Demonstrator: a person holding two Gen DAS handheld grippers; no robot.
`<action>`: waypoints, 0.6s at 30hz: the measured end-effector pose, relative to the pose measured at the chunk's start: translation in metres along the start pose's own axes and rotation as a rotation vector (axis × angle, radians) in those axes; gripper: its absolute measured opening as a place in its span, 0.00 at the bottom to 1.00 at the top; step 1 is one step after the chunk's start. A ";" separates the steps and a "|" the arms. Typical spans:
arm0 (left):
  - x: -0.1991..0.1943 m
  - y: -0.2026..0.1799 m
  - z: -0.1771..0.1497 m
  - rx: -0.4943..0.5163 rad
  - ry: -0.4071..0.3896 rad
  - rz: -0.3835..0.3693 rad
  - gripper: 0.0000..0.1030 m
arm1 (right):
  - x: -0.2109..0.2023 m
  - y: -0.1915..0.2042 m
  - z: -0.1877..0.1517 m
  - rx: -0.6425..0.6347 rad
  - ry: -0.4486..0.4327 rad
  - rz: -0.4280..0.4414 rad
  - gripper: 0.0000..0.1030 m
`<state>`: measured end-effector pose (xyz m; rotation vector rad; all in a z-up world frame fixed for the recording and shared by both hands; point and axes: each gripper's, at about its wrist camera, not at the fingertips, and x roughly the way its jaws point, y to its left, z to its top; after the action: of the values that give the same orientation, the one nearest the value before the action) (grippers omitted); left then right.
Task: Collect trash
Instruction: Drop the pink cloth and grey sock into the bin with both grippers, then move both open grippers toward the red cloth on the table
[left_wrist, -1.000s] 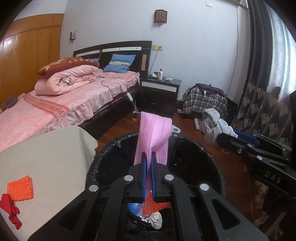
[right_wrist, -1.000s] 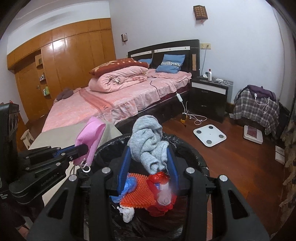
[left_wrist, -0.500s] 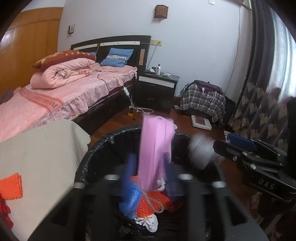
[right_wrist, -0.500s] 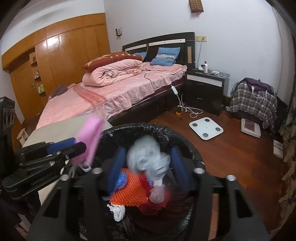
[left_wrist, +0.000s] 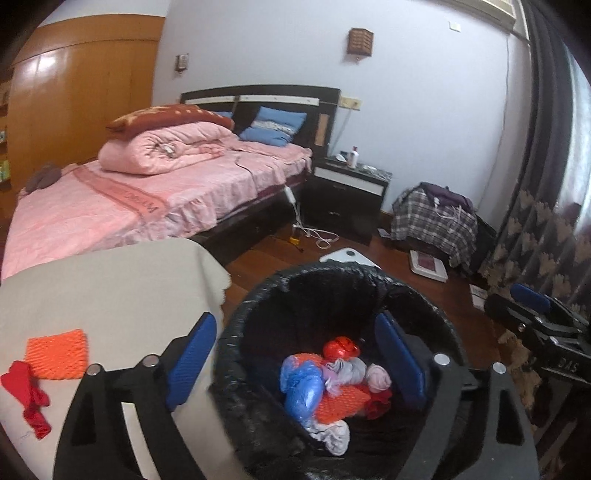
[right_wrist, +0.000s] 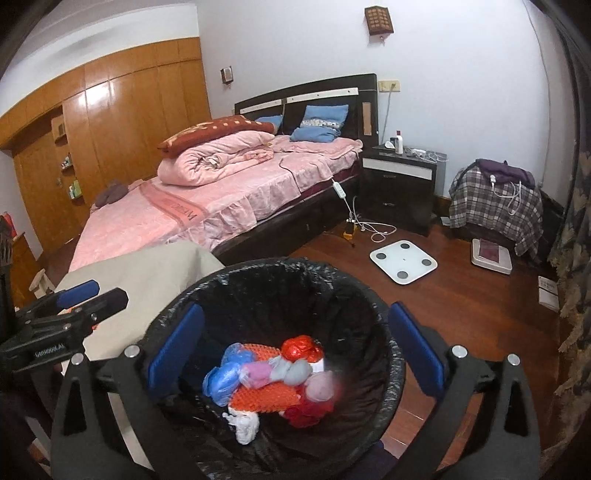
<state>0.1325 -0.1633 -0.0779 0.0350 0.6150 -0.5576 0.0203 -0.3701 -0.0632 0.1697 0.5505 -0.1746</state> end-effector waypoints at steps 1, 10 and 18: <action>-0.004 0.003 0.001 -0.002 -0.007 0.011 0.86 | -0.002 0.003 0.000 -0.004 -0.002 0.003 0.95; -0.041 0.027 0.003 -0.026 -0.049 0.085 0.90 | -0.012 0.039 0.005 -0.019 -0.013 0.058 0.95; -0.075 0.067 -0.009 -0.069 -0.059 0.185 0.92 | -0.012 0.090 0.007 -0.058 -0.007 0.132 0.95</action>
<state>0.1109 -0.0678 -0.0518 0.0098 0.5662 -0.3566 0.0322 -0.2826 -0.0409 0.1484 0.5354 -0.0311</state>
